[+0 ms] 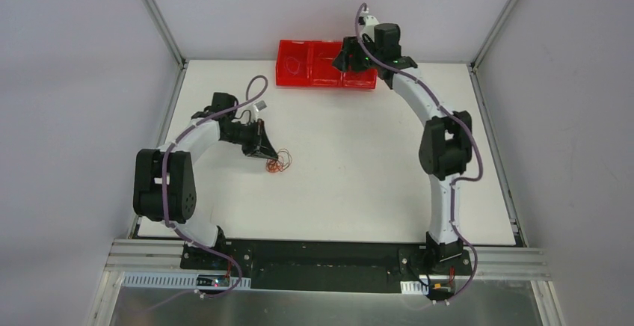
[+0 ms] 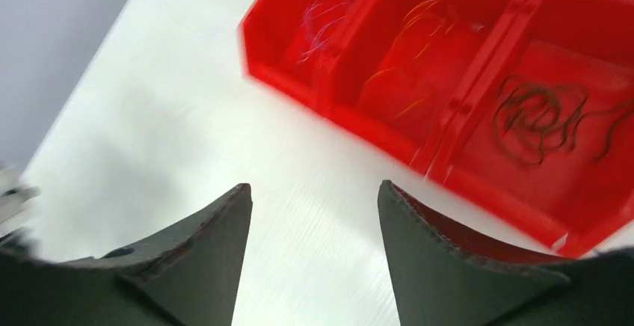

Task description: Untangle the cables

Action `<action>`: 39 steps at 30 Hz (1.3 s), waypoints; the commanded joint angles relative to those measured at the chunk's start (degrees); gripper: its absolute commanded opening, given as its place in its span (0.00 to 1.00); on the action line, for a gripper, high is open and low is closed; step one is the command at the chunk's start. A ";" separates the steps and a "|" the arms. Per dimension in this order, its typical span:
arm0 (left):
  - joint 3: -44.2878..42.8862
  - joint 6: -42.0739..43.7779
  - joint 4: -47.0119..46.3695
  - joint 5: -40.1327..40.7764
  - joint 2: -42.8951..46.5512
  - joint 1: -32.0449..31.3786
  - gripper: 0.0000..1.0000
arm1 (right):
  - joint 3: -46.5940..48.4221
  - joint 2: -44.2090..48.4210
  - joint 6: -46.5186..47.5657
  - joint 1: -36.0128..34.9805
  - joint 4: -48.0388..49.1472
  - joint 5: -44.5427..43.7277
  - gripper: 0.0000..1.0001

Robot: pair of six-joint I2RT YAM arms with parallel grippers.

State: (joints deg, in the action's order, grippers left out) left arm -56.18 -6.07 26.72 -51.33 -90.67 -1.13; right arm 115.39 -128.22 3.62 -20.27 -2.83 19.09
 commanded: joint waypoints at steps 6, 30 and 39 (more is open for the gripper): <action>-6.43 -23.06 -23.41 -18.56 4.99 -12.96 0.00 | -17.62 21.47 7.88 1.73 -37.51 24.16 0.71; -1.23 -12.77 -4.64 0.19 -18.16 -7.84 0.00 | -27.12 14.50 -5.26 -9.41 -31.66 14.99 0.60; -0.99 -11.83 -4.01 0.10 -17.96 -7.84 0.00 | -18.83 5.20 -0.96 -16.41 -25.79 0.38 0.65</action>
State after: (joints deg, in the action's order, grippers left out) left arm -56.42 -20.08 20.49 -52.03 -109.60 -8.99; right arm 91.35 -120.07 0.86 -34.44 -31.48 27.81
